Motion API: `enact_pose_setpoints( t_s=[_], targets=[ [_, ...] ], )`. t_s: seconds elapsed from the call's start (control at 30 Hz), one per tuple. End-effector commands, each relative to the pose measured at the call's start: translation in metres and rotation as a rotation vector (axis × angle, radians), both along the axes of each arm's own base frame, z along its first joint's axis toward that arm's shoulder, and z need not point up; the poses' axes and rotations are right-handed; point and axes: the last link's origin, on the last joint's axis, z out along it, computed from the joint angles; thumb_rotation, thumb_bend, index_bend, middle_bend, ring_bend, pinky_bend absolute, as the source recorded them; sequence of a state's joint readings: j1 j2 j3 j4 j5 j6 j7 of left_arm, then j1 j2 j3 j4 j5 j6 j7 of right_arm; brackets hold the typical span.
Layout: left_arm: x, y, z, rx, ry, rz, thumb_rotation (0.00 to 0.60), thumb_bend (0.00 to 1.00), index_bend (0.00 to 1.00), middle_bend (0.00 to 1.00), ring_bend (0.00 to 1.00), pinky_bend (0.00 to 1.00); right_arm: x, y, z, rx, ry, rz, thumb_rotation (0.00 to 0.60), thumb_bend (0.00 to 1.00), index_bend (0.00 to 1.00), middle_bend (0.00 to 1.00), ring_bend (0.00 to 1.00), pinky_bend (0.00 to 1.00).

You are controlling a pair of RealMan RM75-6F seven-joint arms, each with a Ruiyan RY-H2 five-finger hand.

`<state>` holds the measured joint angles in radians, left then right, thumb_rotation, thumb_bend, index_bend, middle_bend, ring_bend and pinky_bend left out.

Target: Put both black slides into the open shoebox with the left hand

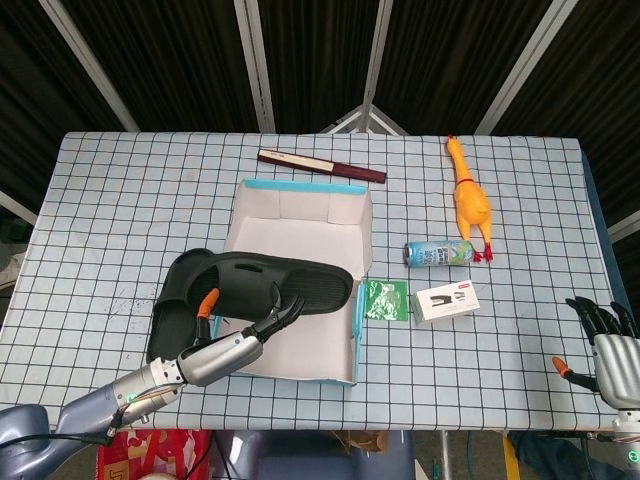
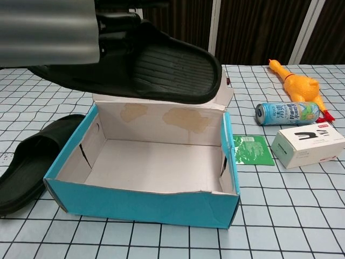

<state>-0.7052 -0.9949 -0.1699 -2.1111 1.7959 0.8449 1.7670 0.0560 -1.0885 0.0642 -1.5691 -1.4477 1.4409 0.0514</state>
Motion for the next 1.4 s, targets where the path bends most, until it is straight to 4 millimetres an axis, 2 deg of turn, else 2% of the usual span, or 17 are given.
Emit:
enact_pose_setpoints(
  t_s=[0.03,0.77,1.4],
  targets=[
    [0.001,0.004,-0.009,0.005,0.054,-0.060,0.600,0.63,0.62,0.27,0.00,0.07,0.000,0.000,0.000,0.001,0.000,0.000,0.600,0.23,0.18,0.16,0.20,0.08],
    [-0.020,0.012,-0.053,0.048,0.248,-0.158,0.600,0.65,0.64,0.29,0.00,0.07,-0.002,-0.001,0.001,-0.001,0.000,-0.011,0.600,0.23,0.18,0.16,0.20,0.08],
    [-0.020,0.031,-0.080,0.022,0.293,-0.212,0.600,0.65,0.65,0.30,0.00,0.07,-0.003,-0.002,0.001,-0.001,0.002,-0.022,0.600,0.23,0.18,0.16,0.20,0.08]
  ],
)
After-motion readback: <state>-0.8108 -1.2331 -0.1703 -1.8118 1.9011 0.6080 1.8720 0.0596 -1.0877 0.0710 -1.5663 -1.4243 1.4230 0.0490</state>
